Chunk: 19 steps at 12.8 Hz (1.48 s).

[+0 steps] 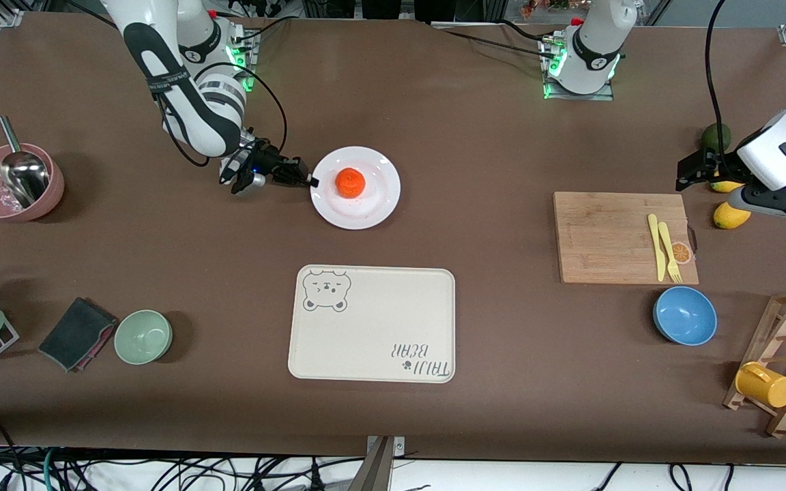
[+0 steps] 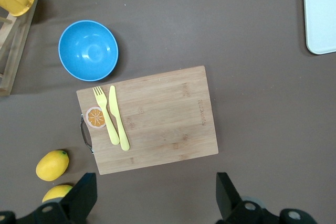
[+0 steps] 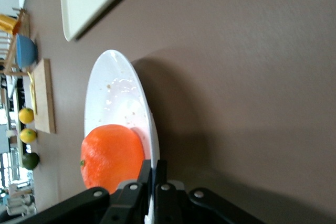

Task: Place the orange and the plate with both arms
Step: 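Slide the plate with the right gripper onto the bear tray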

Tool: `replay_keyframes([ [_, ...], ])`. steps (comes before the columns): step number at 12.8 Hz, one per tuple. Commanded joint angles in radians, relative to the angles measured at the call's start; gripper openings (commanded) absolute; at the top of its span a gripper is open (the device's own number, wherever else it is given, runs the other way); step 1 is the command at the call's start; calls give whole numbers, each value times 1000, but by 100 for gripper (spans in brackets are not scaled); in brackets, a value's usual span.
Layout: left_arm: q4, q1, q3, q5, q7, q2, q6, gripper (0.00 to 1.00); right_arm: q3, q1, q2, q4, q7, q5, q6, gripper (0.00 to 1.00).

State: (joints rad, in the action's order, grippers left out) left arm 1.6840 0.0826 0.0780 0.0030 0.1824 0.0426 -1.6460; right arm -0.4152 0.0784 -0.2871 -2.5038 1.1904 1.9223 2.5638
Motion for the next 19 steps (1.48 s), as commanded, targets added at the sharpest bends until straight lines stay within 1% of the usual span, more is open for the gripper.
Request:
replay_keyframes([
  [1,-14,-1,2,9,20,3,6,100,-4,-9,20,71,-95,18,15,0],
  [3,-14,-1,2,9,20,3,6,100,18,-14,14,132,-136,-3,15,0],
  [4,-14,-1,2,9,20,5,6,100,30,-17,8,167,-164,-32,15,0],
  [5,-15,0,2,9,20,8,6,100,39,-23,2,201,-219,-81,15,0],
  [6,-15,2,2,9,20,10,6,100,58,-26,-18,247,-277,-148,15,0],
  [7,-15,2,2,9,20,10,6,100,71,-31,-58,307,-319,-210,15,0],
  [8,-15,2,2,9,20,10,6,100,81,-31,-107,369,-342,-238,15,0],
  [12,-15,2,2,9,20,10,6,100,93,-37,-314,623,-348,-250,16,0],
  [14,-15,2,2,9,20,10,5,100,93,-35,-397,718,-348,-284,18,0],
  [16,-15,2,2,9,20,10,5,100,93,-37,-448,767,-345,-286,18,0],
  [19,-15,2,2,9,20,10,5,100,93,-35,-477,778,-337,-309,26,0],
])
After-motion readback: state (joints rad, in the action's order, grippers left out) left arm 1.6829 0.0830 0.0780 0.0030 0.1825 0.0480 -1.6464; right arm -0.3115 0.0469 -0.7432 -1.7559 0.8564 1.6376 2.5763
